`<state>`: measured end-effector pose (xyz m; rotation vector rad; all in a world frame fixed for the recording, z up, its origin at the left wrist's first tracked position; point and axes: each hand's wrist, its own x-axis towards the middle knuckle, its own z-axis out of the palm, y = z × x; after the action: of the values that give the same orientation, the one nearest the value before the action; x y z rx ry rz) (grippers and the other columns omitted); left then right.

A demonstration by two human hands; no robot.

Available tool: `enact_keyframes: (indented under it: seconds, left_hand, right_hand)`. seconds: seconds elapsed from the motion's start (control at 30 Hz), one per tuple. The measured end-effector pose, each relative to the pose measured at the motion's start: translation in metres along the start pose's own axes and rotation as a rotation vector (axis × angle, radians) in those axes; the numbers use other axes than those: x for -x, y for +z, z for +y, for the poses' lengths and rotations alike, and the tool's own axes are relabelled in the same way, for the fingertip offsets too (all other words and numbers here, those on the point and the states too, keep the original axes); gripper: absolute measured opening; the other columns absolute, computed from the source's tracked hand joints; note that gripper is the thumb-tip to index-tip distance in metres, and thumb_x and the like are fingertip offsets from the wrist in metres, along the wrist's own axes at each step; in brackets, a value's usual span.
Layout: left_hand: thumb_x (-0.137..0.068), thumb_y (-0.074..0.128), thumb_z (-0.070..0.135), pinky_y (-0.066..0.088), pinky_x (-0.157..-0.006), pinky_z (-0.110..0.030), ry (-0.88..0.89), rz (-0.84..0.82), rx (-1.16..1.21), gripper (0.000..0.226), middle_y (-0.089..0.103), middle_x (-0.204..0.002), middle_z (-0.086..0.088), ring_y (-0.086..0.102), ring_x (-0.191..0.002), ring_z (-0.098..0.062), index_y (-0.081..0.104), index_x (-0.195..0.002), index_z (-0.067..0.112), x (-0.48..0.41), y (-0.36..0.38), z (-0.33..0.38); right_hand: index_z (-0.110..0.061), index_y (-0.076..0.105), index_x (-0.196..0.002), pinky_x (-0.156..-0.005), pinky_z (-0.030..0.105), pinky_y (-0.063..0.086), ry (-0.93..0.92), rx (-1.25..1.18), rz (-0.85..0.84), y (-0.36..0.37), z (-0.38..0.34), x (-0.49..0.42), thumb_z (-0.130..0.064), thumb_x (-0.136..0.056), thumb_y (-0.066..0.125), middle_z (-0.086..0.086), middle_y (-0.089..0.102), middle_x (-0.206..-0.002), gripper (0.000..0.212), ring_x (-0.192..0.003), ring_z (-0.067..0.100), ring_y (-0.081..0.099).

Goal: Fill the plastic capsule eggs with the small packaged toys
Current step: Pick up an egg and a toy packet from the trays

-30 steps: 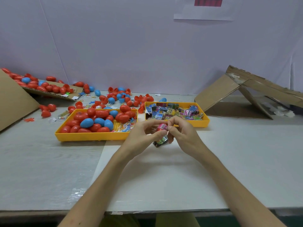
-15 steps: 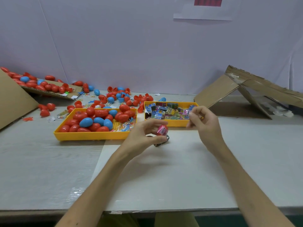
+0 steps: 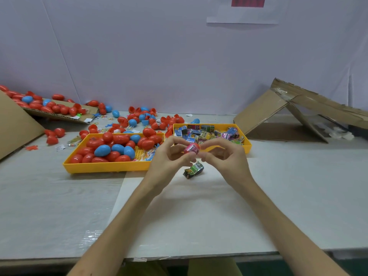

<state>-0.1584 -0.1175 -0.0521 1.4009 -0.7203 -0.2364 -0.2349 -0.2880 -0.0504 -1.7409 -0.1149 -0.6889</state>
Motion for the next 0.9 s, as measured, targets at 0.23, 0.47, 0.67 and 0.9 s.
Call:
enact_keyframes:
  seconds: [0.23,0.47,0.67,0.9]
  left_hand:
    - [-0.090,0.070,0.017,0.059,-0.079,-0.030,-0.113,-0.046,0.227,0.025,0.074,-0.110,-0.012,0.073,-0.099,-0.030,0.073,-0.115,0.014,0.0027,-0.0001,0.0047]
    - [-0.077,0.078,0.024,0.060,-0.075,-0.028,-0.158,-0.005,0.279,0.019,0.074,-0.102,-0.018,0.074,-0.092,-0.031,0.079,-0.094,0.016,0.0034,0.0000,0.0079]
    - [-0.076,0.078,0.025,0.060,-0.075,-0.027,-0.174,-0.009,0.292,0.018,0.076,-0.101,-0.012,0.075,-0.096,-0.030,0.082,-0.092,0.017,0.0031,-0.0014,0.0067]
    - [-0.079,0.076,0.023,0.060,-0.076,-0.026,-0.151,-0.015,0.270,0.018,0.077,-0.101,-0.010,0.074,-0.097,-0.027,0.082,-0.095,0.016,0.0035,-0.0014,0.0060]
  right_hand:
    - [-0.022,0.073,-0.115,-0.078,0.030,0.060,0.011,-0.002,-0.096,0.0016,0.0005,0.0007,-0.003,-0.082,0.080,-0.003,0.073,-0.110,0.039,-0.087,0.018,0.075]
    - [-0.022,0.076,-0.103,-0.071,0.031,0.061,0.066,-0.130,-0.086,0.0010,-0.0011,0.0012,-0.013,-0.084,0.077,0.002,0.076,-0.106,0.021,-0.087,0.025,0.076]
    - [-0.026,0.080,-0.101,-0.075,0.034,0.061,0.116,-0.208,-0.114,-0.0008,-0.0001,0.0014,-0.024,-0.082,0.076,0.005,0.076,-0.105,0.020,-0.093,0.027,0.075]
    - [-0.025,0.080,-0.101,-0.075,0.034,0.061,0.127,-0.231,-0.118,-0.0006,0.0031,0.0012,-0.023,-0.083,0.078,0.006,0.076,-0.103,0.019,-0.093,0.028,0.075]
